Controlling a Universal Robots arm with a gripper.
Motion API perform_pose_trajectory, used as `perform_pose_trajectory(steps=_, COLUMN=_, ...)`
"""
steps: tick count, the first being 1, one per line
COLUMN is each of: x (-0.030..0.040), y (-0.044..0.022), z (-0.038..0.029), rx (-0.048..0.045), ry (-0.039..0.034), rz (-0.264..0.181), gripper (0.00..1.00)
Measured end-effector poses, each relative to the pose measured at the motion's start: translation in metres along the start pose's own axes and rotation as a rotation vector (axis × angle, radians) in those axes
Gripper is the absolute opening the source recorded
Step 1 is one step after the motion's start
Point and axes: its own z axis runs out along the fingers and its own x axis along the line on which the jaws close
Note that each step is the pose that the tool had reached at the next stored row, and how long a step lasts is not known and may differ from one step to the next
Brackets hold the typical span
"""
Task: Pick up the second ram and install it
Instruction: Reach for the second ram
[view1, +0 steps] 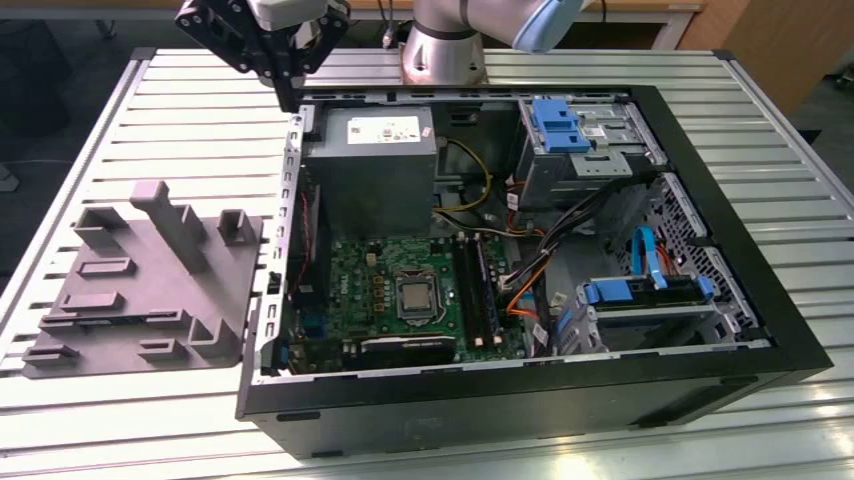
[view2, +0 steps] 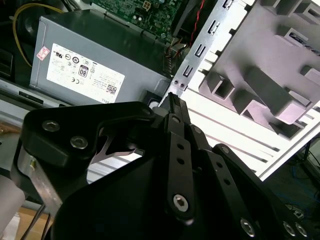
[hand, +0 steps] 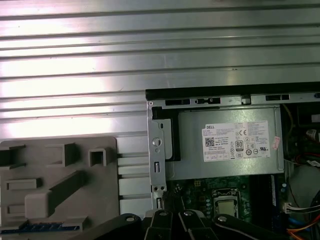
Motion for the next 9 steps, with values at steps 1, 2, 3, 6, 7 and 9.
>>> perform_pose_trajectory(steps=1, x=0.0001, y=0.0000, z=0.0000, rx=0.0000, ry=0.0000, rz=0.000, gripper=0.11)
perform_pose_trajectory(steps=2, x=0.0003, y=0.0000, z=0.0000, rx=0.0000, ry=0.0000, rz=0.000, gripper=0.11)
perform_pose_trajectory(steps=3, x=0.0004, y=0.0000, z=0.0000, rx=0.0000, ry=0.0000, rz=0.000, gripper=0.11)
perform_pose_trajectory(steps=6, x=0.0009, y=-0.0001, z=0.0000, rx=0.0000, ry=0.0000, rz=0.000, gripper=0.11)
perform_pose_trajectory(steps=7, x=0.0011, y=-0.0001, z=0.0000, rx=0.0000, ry=0.0000, rz=0.000, gripper=0.11)
perform_pose_trajectory(steps=9, x=0.0015, y=-0.0001, z=0.0000, rx=0.0000, ry=0.0000, rz=0.000, gripper=0.11)
